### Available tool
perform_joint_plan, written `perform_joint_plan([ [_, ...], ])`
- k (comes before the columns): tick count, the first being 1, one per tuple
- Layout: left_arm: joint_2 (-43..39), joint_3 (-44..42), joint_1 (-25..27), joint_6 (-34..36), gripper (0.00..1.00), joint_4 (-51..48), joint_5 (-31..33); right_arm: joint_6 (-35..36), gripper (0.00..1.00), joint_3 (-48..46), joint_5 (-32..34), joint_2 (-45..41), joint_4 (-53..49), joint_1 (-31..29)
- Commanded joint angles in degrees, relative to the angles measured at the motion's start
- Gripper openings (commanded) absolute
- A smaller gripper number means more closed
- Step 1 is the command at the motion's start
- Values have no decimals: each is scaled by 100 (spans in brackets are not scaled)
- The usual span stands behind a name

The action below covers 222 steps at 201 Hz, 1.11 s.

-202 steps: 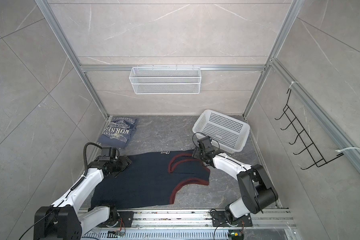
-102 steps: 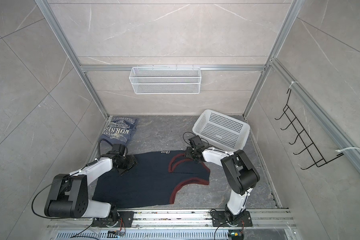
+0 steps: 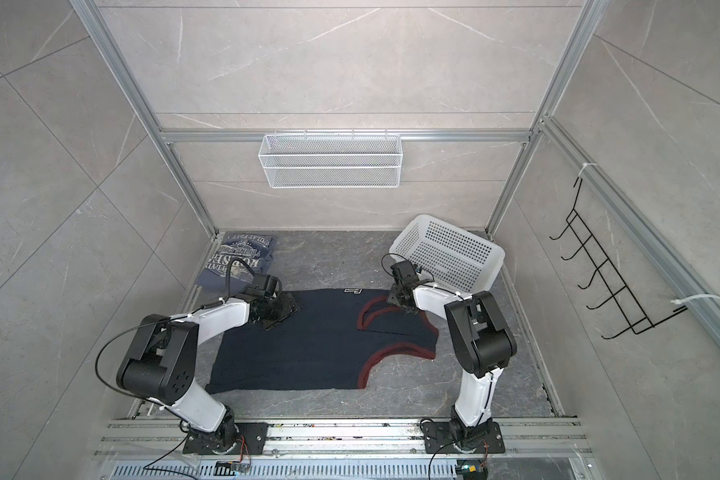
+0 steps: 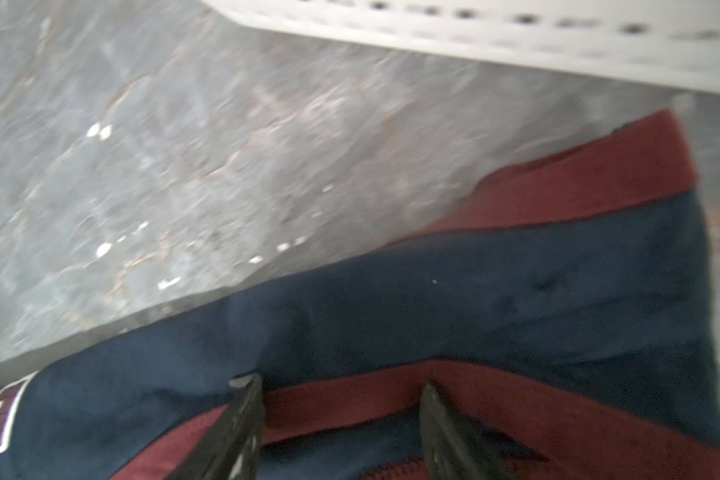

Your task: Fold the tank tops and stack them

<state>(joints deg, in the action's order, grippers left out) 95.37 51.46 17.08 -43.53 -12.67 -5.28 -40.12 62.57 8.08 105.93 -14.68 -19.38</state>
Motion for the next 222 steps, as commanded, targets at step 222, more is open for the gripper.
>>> perform_joint_plan([
  [222, -4701, -2114, -1708, -2418, 74, -4411, 2291, -229, 66, -2234, -1203, -3905, -1587, -1894],
])
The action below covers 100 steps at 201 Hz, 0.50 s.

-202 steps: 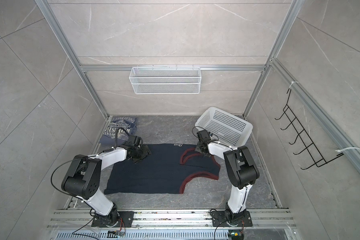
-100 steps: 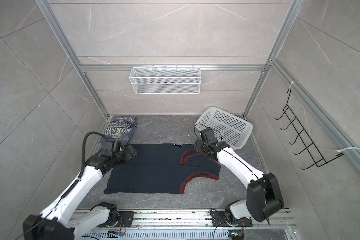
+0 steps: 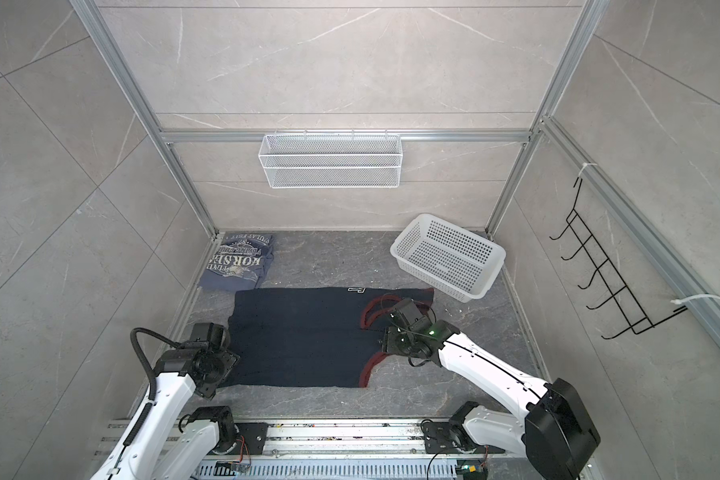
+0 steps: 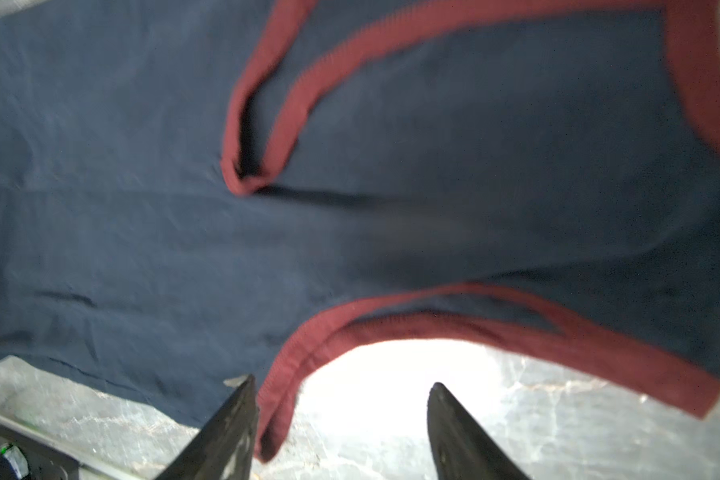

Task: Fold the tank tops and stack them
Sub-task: 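Grasp the near maroon armhole hem with right gripper while left gripper grasps the near corner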

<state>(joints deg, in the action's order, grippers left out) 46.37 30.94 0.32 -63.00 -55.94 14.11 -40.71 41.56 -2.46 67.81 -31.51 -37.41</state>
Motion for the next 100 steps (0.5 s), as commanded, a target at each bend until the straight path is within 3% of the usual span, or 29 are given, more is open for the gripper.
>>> perform_joint_plan([
  [1, 211, -70, -32, -478, 74, -74, 354, -168, 66, -137, -149, -93, 99, -100],
  [33, 542, -395, -48, -645, 65, 504, 46, -201, 66, -210, -196, -49, 174, -169],
  [100, 1057, -721, -48, -592, 31, 1406, -121, -491, 63, -340, -191, 98, 290, -720],
])
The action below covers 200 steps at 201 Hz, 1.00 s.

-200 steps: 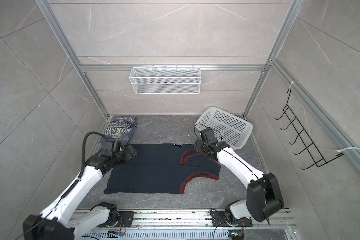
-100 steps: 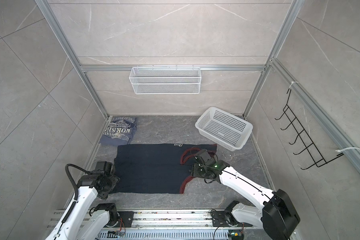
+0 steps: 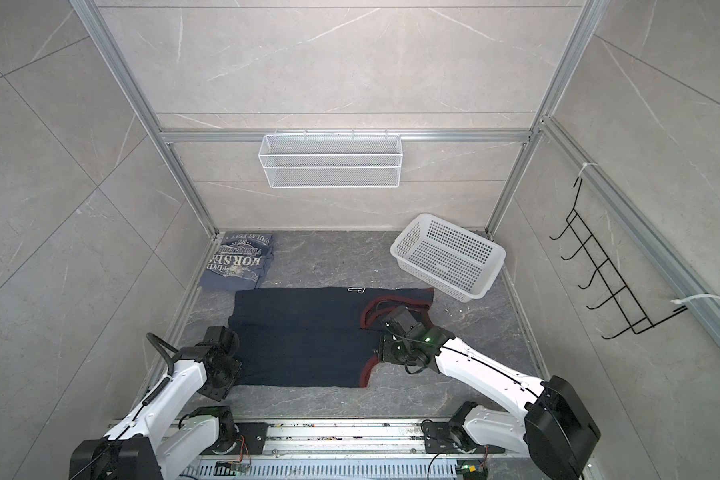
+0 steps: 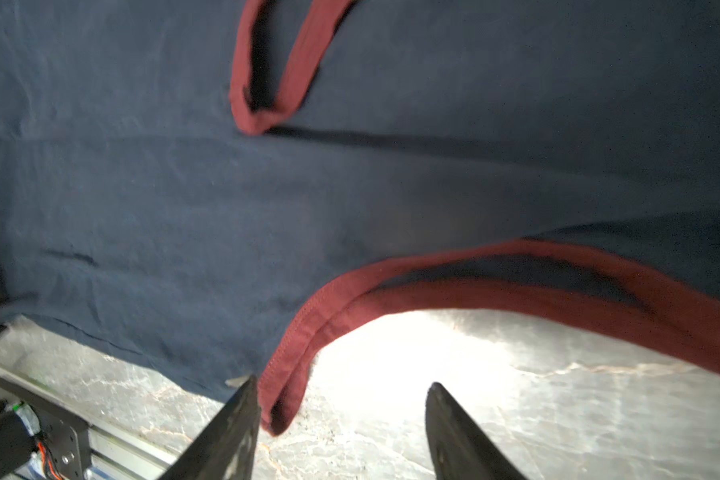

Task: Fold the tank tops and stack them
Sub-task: 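Grasp the near maroon armhole hem with right gripper while left gripper grasps the near corner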

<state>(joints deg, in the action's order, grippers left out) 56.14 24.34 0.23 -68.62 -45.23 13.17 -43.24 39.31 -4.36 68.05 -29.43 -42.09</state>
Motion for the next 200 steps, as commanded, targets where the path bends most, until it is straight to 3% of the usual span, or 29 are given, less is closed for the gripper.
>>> perform_joint_plan([
  [1, 76, -61, -40, -25, 31, 333, -26, -250, 63, -120, 2, 76, 84, -272],
  [36, -78, -29, -41, 155, 19, 305, -29, -563, 61, -177, 166, 158, 38, -876],
  [86, -268, 53, -40, 388, 11, 347, -52, -1110, 57, -166, 72, 599, 357, -1695],
  [133, -358, 71, -41, 549, 9, 386, -117, -1329, 34, -82, 25, 1147, 656, -1889],
  [200, -306, 72, -41, 664, 7, 490, -219, -1213, 19, 263, 185, 1622, 709, -1915],
])
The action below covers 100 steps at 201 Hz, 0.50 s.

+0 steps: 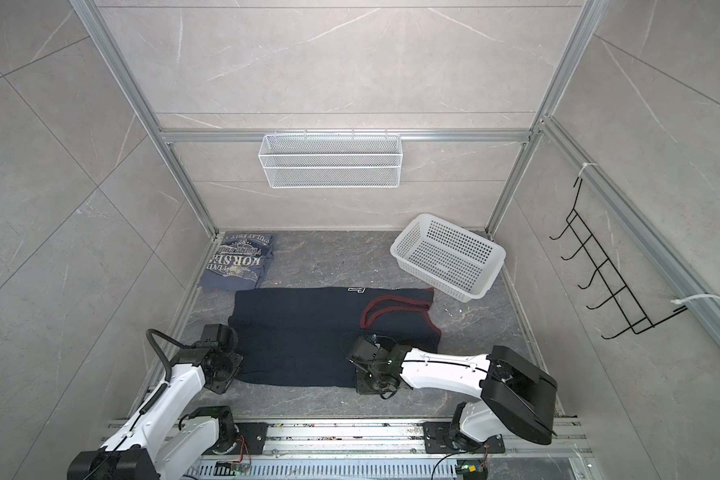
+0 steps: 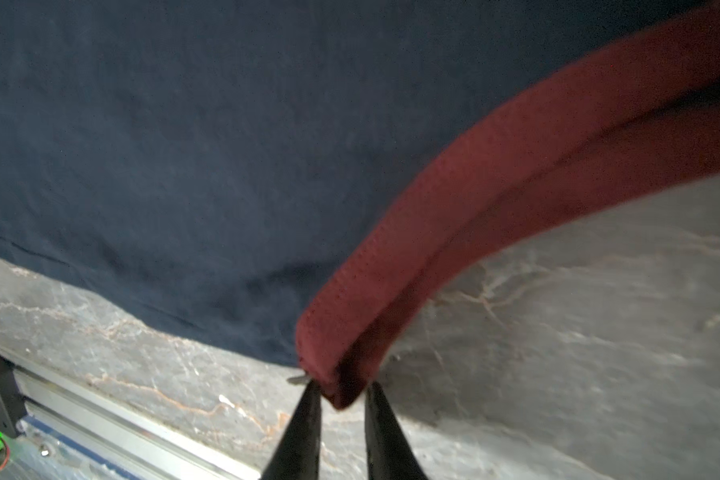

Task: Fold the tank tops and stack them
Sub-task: 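Grasp the near maroon armhole hem with right gripper while left gripper grasps the near corner, then fold the near half of the tank top over the far half with both grippers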

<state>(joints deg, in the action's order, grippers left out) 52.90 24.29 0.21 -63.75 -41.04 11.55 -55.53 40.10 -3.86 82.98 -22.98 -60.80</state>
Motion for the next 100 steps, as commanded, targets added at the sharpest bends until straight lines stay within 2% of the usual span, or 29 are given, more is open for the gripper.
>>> perform_joint_plan([
  [1, 22, 85, -38, 182, 7, 74, -57, 16, 18, 192, 133, 135, 65, -41],
  [25, 80, 145, -38, 224, 6, 78, -68, 55, 15, 264, 149, 157, 23, -56],
  [59, 36, 288, -38, 336, 3, -20, -33, 114, 3, 391, 411, -38, -400, -56],
  [88, 6, 587, -38, 492, 1, -147, 142, 289, 0, 677, 844, -366, -866, -43],
  [100, 88, 745, -39, 546, 0, -96, 146, 430, 0, 851, 787, -364, -935, 92],
])
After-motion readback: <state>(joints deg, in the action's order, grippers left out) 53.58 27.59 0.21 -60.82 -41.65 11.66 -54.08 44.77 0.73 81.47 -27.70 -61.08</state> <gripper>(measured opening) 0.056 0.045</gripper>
